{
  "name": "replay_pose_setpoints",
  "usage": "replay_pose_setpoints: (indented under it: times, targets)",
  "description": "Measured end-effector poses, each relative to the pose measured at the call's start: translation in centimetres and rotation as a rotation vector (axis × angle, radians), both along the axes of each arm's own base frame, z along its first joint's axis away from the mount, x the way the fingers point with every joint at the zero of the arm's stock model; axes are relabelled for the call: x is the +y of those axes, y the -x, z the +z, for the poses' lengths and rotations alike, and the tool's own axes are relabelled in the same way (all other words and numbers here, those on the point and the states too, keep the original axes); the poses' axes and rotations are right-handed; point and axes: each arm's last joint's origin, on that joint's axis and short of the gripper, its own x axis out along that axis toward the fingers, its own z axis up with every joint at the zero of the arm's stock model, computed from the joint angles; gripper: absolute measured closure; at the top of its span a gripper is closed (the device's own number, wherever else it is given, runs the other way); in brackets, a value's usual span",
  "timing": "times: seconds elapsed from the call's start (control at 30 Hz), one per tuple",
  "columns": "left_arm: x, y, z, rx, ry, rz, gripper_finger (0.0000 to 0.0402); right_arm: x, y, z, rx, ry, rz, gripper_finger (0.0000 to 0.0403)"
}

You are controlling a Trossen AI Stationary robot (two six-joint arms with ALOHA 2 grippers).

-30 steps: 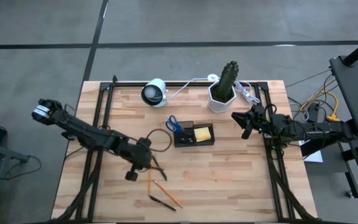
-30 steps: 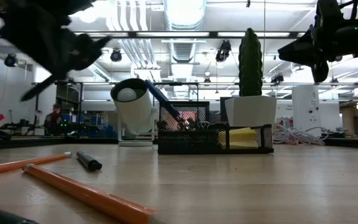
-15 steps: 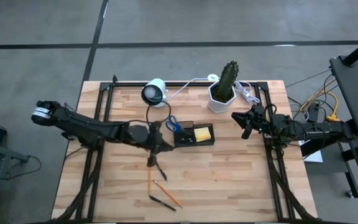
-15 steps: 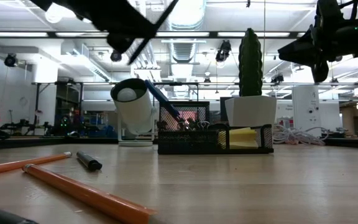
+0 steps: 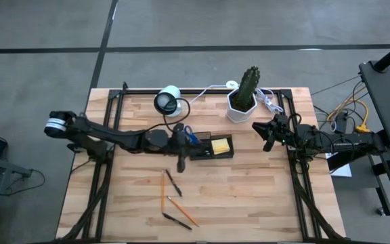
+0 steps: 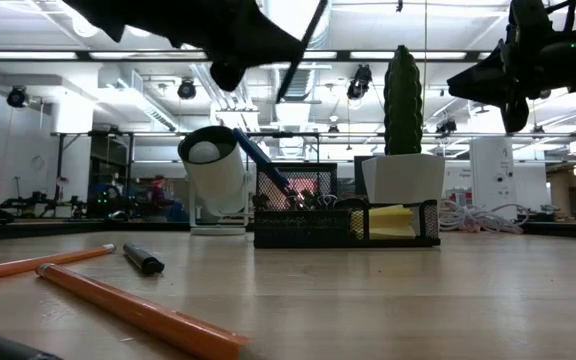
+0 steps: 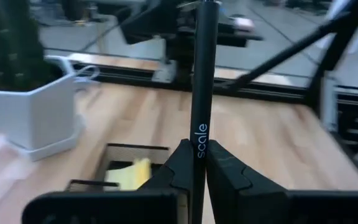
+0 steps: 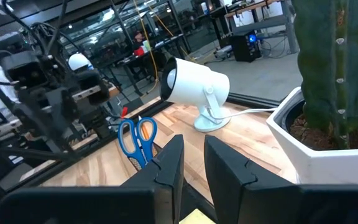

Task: Pick and place office supplies into organizer
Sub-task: Put the top left black pen into the black desk organizer

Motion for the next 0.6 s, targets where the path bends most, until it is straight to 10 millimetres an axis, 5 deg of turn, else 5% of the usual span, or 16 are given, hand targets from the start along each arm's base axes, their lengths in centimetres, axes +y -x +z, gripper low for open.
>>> replay_pose_setpoints:
  times: [0.6]
  targets:
    - [0.9,-4.2,-0.8,-0.057,-0.132,0.336,0.0394,0.0,0.0,0.0,0.001,0.000,0.000,0.0349]
